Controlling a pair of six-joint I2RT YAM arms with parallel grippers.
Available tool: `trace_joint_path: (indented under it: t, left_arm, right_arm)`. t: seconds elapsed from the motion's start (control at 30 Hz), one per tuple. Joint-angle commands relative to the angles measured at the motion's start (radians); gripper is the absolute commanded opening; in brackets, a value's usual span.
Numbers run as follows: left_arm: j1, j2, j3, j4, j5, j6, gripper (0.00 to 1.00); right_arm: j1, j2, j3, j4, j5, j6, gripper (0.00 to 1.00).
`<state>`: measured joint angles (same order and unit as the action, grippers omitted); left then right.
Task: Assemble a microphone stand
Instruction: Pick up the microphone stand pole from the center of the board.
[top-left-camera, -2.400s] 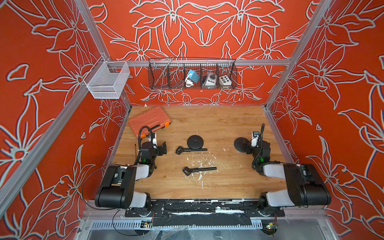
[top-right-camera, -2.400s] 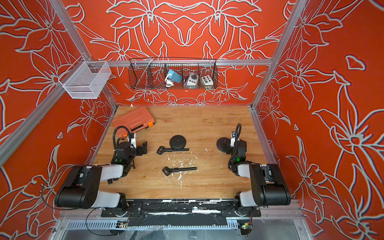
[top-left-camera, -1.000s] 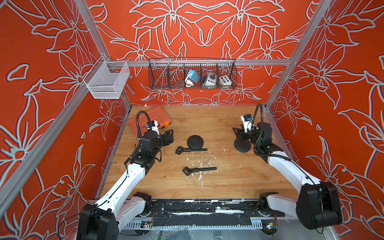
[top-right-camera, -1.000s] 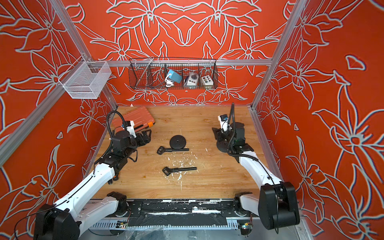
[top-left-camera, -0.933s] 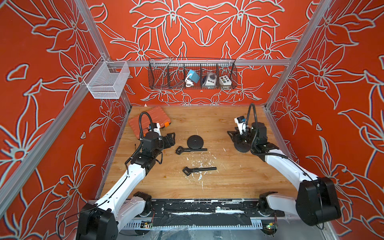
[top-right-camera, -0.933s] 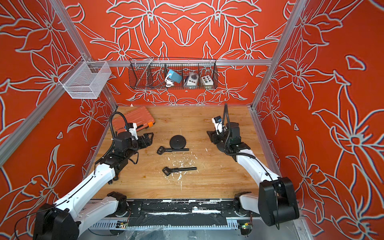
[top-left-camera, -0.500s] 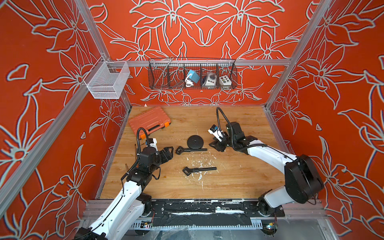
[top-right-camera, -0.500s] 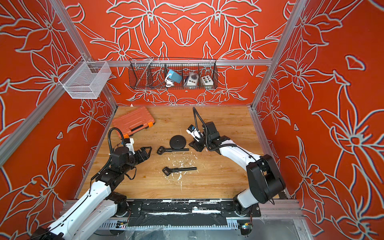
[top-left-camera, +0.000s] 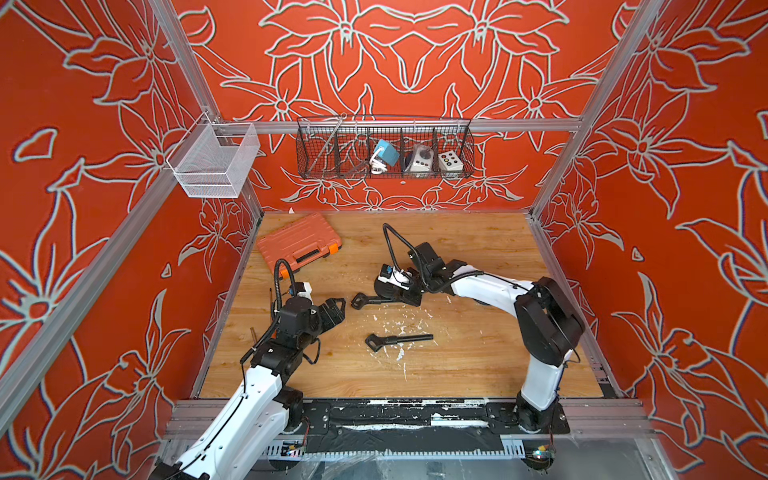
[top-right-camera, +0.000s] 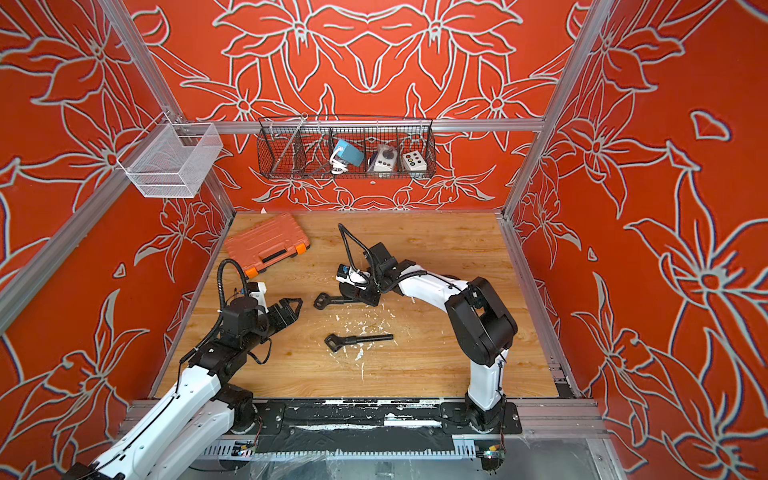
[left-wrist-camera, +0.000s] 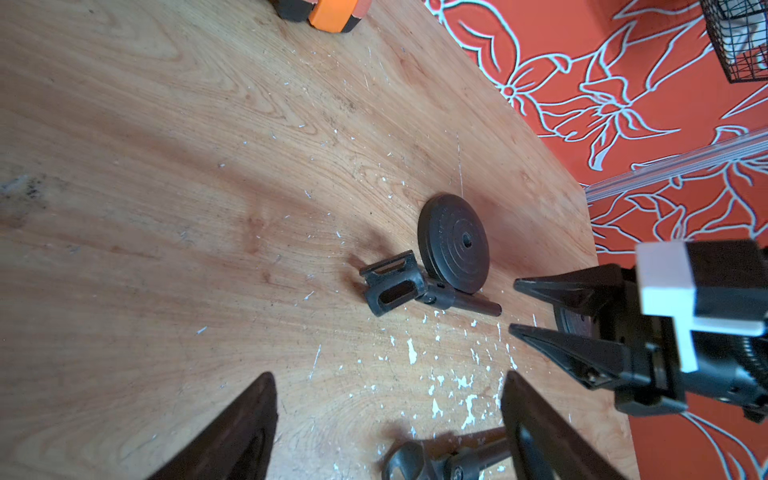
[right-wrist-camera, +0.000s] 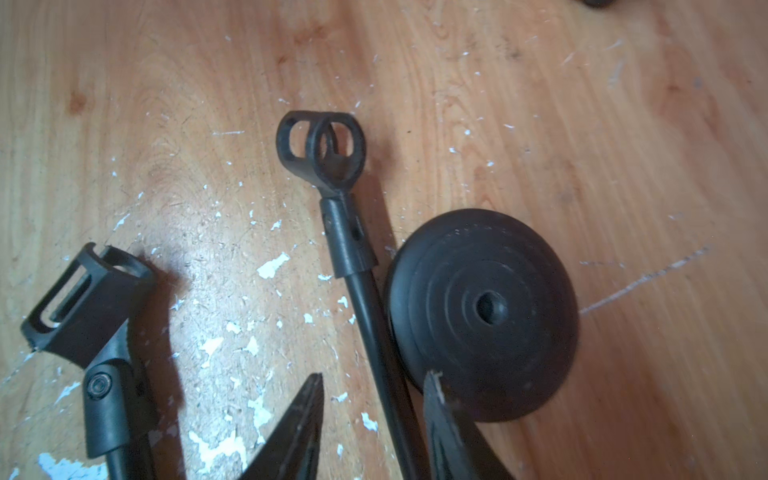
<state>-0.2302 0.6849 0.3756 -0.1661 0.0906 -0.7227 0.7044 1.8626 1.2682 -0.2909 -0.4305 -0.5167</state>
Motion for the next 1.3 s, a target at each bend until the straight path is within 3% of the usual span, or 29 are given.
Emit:
trace_joint_path:
  t: [0.0, 0.43, 0.83, 1.07, 1.27]
  left_arm:
    - [-0.004, -0.013, -0.006, -0.023, -0.009, -0.010, 0.84]
    - [-0.004, -0.013, -0.013, -0.020, -0.011, 0.017, 0.85]
    - [-0.004, 0.014, -0.017, 0.044, 0.166, 0.040, 0.78]
    - [-0.004, 0.010, 0.003, 0.036, 0.205, 0.024, 0.78]
    - [-0.004, 0.014, 0.005, 0.039, 0.213, 0.005, 0.78]
  right_arm:
    - [0.013, 0.036, 0.040, -0.042, 0.018, -0.071, 0.40]
    - [0.026, 0.127, 0.077, -0.019, 0.071, -0.075, 0.37]
    - [0.027, 0.162, 0.072, -0.019, 0.071, -0.085, 0.30]
    - [0.027, 0.178, 0.075, -0.034, 0.075, -0.099, 0.21]
    - [0.029, 0.163, 0.054, -0.057, 0.062, -0.108, 0.21]
